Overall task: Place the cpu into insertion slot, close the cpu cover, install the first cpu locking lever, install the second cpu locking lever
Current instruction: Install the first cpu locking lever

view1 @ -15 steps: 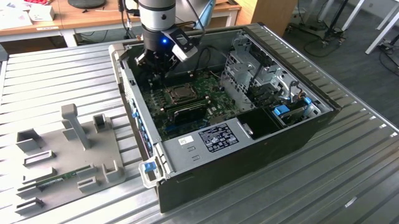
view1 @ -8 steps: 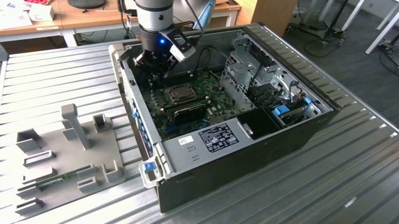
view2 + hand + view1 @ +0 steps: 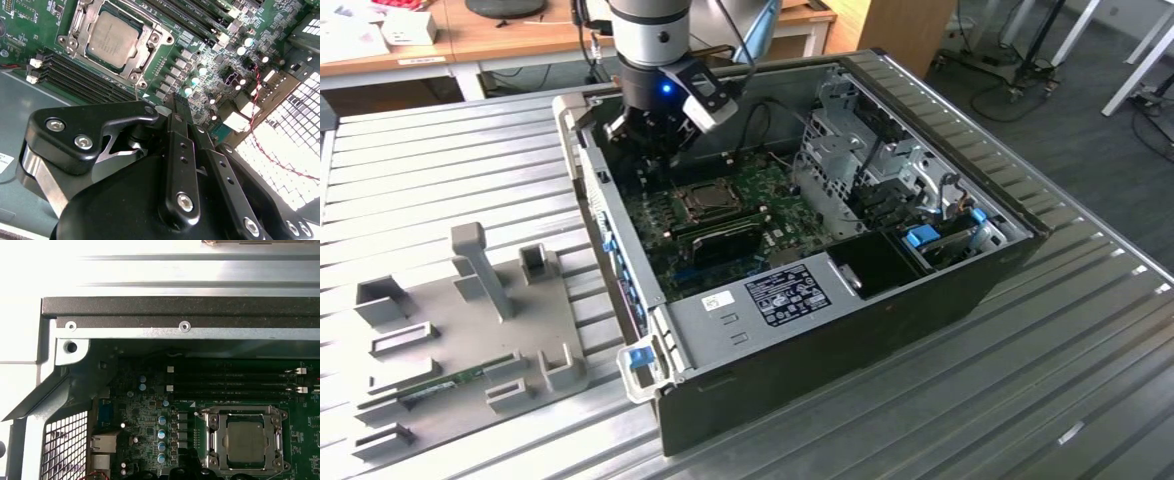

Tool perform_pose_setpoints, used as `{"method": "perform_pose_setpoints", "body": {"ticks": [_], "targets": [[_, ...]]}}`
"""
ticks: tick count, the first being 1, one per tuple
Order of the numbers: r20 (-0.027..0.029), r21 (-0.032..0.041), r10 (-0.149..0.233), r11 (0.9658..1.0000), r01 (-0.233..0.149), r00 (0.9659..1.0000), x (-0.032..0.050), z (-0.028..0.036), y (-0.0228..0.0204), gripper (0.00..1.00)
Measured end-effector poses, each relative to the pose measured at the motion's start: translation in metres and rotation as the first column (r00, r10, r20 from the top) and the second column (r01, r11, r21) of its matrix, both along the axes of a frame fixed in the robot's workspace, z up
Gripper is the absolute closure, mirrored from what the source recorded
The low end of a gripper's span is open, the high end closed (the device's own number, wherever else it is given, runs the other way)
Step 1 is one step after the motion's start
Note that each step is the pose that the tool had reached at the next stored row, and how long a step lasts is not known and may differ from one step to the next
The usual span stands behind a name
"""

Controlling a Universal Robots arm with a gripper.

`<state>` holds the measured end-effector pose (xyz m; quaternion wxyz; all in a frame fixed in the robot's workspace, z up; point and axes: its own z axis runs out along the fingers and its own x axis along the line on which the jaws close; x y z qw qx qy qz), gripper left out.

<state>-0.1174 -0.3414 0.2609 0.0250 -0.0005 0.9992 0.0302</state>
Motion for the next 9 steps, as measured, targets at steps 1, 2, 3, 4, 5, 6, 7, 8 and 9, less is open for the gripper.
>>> {"method": "perform_pose_setpoints", "body": {"ticks": [1,2,3,4,5,6,7,8,9], "targets": [[0.0,0.0,0.0,1.0,0.0,1.0,-0.0001,-0.0001,0.0004,0.9],[0.0,0.0001,0.0,1.0,0.0,1.0,-0.0001,-0.0001,0.0008,0.9],[0.0,0.0001,0.0,1.0,0.0,1.0,-0.0003,-0.0002,0.0013,0.9],[0.0,0.0002,0.0,1.0,0.0,1.0,-0.0003,-0.0003,0.0019,0.9],[0.0,0.0004,0.0,1.0,0.0,1.0,-0.0003,-0.0004,0.0025,0.9],[0.0,0.0006,0.0,1.0,0.0,1.0,-0.0004,-0.0006,0.0033,0.9],[0.0,0.0007,0.0,1.0,0.0,1.0,-0.0005,-0.0007,0.0041,0.9],[0.0,0.0008,0.0,1.0,0.0,1.0,-0.0006,-0.0008,0.005,0.9],[0.0,0.0008,0.0,1.0,0.0,1.0,-0.0007,-0.0009,0.0059,0.9]]}}
